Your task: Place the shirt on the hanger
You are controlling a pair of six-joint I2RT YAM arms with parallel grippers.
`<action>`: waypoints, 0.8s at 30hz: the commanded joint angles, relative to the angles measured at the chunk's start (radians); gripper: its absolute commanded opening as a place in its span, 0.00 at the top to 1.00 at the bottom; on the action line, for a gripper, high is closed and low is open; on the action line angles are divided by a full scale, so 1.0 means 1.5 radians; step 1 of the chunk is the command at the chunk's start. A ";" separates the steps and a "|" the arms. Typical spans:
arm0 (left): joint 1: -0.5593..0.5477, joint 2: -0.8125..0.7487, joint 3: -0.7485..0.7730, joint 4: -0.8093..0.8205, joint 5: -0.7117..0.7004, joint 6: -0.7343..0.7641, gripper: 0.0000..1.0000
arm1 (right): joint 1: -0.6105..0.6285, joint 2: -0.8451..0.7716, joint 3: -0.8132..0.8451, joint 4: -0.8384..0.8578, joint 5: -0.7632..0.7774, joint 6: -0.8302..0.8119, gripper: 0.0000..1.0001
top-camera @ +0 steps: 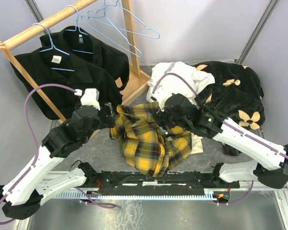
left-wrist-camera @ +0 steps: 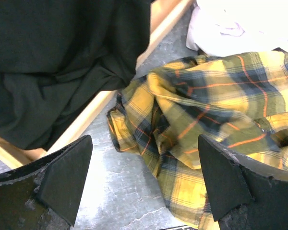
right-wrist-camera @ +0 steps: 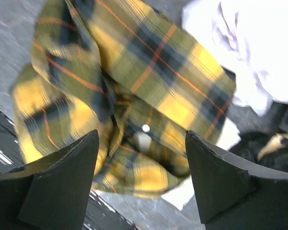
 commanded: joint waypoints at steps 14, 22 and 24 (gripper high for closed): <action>-0.047 0.121 -0.081 0.171 0.205 -0.096 0.14 | -0.115 -0.138 -0.198 -0.078 -0.032 0.085 0.23; -0.276 0.169 -0.098 0.191 0.025 -0.248 0.10 | -0.140 -0.179 -0.242 -0.063 0.014 0.137 0.25; -0.318 0.188 -0.096 0.192 -0.015 -0.280 0.10 | -0.143 -0.190 -0.251 -0.058 0.015 0.145 0.25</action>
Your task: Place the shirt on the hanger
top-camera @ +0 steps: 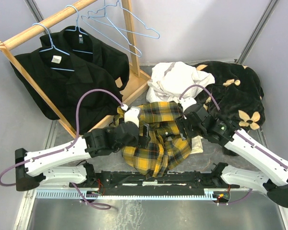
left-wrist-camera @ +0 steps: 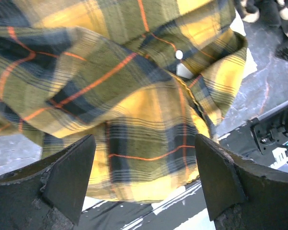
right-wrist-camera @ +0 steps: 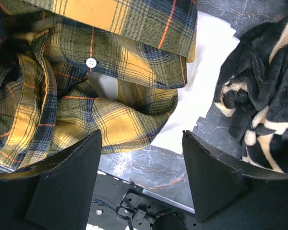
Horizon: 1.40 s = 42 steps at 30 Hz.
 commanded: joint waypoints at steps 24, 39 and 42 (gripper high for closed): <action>0.054 0.060 -0.067 0.009 -0.111 -0.129 0.97 | -0.010 -0.049 -0.071 0.102 -0.076 0.018 0.33; 0.238 -0.051 -0.150 0.066 0.052 -0.023 0.97 | 0.024 -0.107 -0.267 0.593 -0.335 -0.290 0.26; 0.239 -0.051 -0.149 0.070 0.054 -0.022 0.97 | 0.067 -0.055 -0.274 0.647 -0.367 -0.402 0.26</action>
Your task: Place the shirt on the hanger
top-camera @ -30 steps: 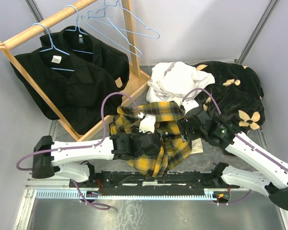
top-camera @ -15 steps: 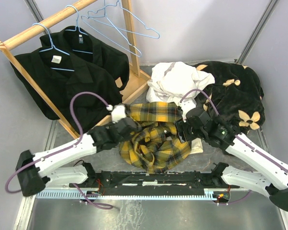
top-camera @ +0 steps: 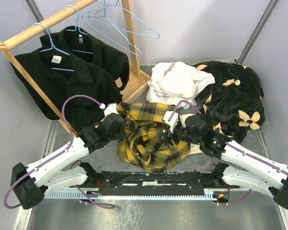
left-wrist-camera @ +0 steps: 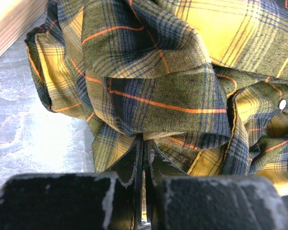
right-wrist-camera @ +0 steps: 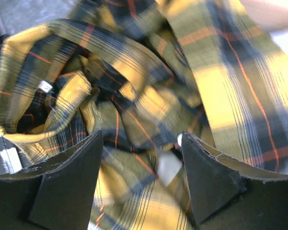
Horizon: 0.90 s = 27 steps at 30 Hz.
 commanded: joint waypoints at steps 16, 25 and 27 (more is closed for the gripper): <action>0.005 -0.021 -0.006 0.033 0.024 0.019 0.97 | 0.093 0.352 0.075 0.386 -0.181 -0.352 0.33; 0.004 -0.037 -0.010 0.026 0.024 0.018 0.97 | 0.097 0.393 0.071 0.447 -0.117 -0.353 0.39; 0.005 -0.039 -0.011 0.024 0.023 0.018 0.97 | 0.096 0.397 0.072 0.447 -0.098 -0.351 0.46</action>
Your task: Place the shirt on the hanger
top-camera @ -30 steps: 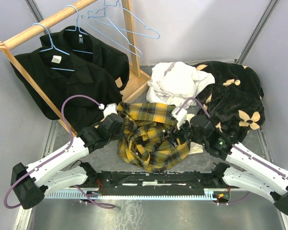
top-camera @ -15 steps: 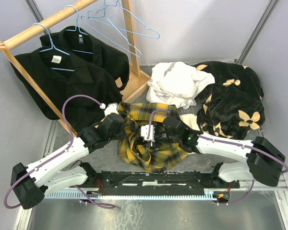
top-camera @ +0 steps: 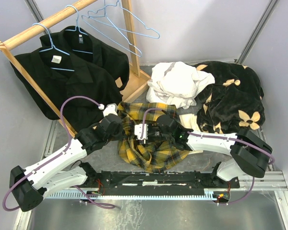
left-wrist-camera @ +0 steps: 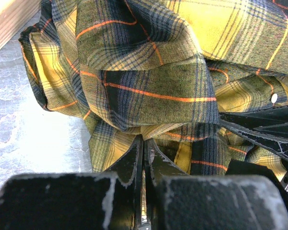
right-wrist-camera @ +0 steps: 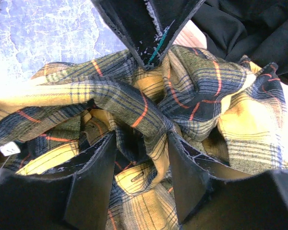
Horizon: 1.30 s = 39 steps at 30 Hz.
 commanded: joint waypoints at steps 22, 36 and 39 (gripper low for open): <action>0.003 -0.117 0.139 -0.025 -0.054 0.019 0.32 | -0.014 -0.026 0.244 -0.316 0.169 0.147 1.00; 0.000 -0.193 0.158 -0.057 -0.037 0.008 0.20 | -0.133 0.022 0.519 -0.489 0.223 0.361 1.00; 0.000 -0.179 0.185 -0.056 -0.039 0.038 0.20 | -0.143 -0.034 0.567 -0.518 0.282 0.355 1.00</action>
